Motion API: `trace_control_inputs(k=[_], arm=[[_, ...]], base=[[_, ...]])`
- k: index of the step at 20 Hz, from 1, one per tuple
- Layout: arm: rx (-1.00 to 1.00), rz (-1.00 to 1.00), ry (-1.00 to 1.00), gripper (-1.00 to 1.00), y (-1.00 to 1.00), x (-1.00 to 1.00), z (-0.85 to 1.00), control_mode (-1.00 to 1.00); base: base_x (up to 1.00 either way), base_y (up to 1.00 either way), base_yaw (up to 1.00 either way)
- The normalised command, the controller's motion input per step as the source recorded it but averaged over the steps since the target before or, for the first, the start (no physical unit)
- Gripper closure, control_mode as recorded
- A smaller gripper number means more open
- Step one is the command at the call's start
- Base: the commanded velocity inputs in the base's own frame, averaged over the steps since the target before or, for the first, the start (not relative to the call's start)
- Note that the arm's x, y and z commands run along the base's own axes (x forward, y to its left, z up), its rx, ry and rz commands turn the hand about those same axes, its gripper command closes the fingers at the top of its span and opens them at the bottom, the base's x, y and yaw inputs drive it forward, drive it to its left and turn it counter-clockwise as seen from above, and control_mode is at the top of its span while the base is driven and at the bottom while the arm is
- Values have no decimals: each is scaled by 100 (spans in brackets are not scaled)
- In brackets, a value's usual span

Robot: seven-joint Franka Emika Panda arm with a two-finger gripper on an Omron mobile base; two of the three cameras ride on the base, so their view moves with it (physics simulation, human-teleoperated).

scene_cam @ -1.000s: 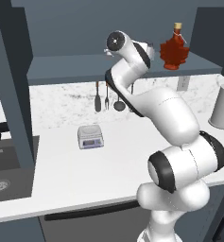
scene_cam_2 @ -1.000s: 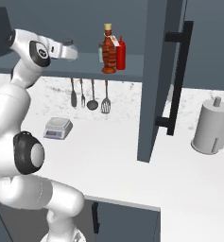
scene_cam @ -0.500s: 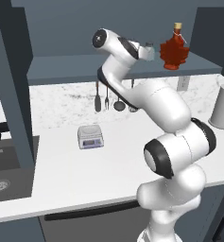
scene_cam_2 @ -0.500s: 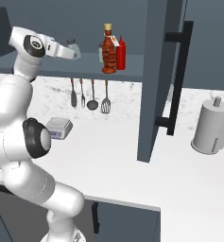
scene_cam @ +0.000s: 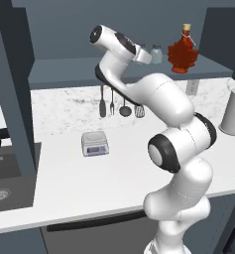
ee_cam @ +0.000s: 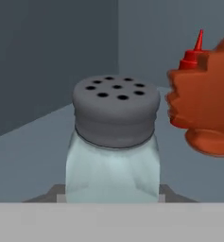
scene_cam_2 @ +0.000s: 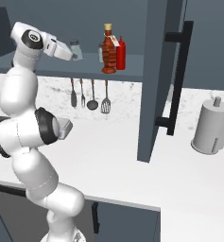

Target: Put the shaker and condiment bottle from the counter next to their counterparts in the cabinet.

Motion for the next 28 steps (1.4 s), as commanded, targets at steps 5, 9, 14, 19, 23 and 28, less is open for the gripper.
trace_control_inputs(k=[5, 9, 14, 19, 23, 28], arm=[[3, -16, 0, 100, -8, 14, -4, -100], [2, -12, 0, 100, -14, 15, -16, -100], [2, -10, 0, 100, -17, 18, -20, -100], [0, -8, 0, 100, -16, 15, -15, -100], [2, -6, 0, 100, -11, 12, -2, -100], [2, -6, 0, 100, -12, 4, -10, -100]], base=[[0, 0, 0], [0, 0, 0], [0, 0, 0], [0, 0, 0], [0, 0, 0], [0, 0, 0]])
